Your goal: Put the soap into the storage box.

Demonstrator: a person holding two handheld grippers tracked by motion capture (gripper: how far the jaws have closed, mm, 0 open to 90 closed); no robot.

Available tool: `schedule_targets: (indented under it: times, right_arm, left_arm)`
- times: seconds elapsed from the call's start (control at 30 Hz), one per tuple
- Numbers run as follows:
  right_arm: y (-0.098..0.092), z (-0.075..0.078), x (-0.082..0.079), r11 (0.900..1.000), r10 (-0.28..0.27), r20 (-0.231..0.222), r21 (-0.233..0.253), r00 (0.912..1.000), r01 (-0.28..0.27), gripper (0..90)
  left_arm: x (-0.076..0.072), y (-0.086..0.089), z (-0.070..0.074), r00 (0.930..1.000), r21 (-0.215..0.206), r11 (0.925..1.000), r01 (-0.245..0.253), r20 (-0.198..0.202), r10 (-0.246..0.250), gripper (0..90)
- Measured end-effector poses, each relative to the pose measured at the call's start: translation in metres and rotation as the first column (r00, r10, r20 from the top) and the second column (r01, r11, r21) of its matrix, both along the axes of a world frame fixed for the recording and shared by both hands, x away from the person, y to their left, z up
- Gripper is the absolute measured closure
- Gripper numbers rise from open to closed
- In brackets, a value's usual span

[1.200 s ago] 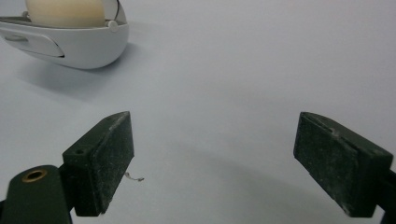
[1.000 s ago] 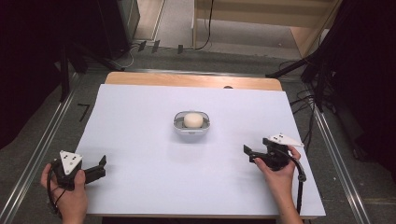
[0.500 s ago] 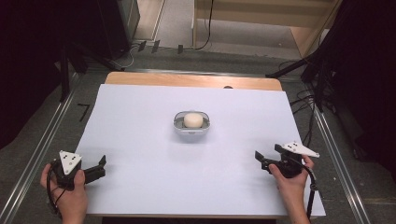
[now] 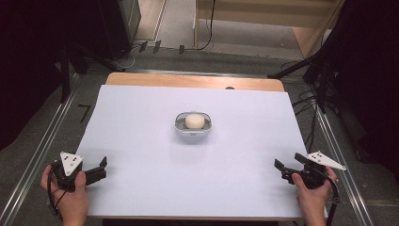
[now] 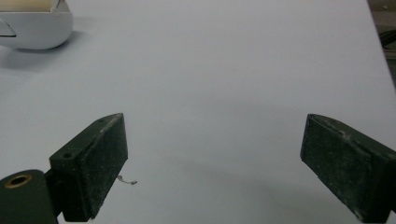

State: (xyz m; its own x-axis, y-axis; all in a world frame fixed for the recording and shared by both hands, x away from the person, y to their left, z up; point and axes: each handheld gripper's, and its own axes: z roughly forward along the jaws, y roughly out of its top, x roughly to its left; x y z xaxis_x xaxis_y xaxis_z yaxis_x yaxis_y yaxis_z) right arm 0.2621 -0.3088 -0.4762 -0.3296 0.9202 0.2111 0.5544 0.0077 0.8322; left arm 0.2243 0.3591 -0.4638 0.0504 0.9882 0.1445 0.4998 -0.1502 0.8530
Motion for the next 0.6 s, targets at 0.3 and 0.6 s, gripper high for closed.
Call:
schedule_targets:
  times: [0.3,0.6]
  right_arm:
    - [-0.03,-0.002,-0.016,0.998,-0.055,0.001,0.005,0.9985,0.055,7.6]
    - [-0.052,-0.004,-0.03,0.996,-0.084,0.003,0.002,0.9965,0.084,7.6]
  left_arm:
    - [0.0,0.0,0.0,1.0,-0.005,1.0,-0.001,0.002,0.001,0.0]
    - [0.0,0.001,0.0,1.0,-0.01,0.9999,0.006,0.002,-0.006,0.0]
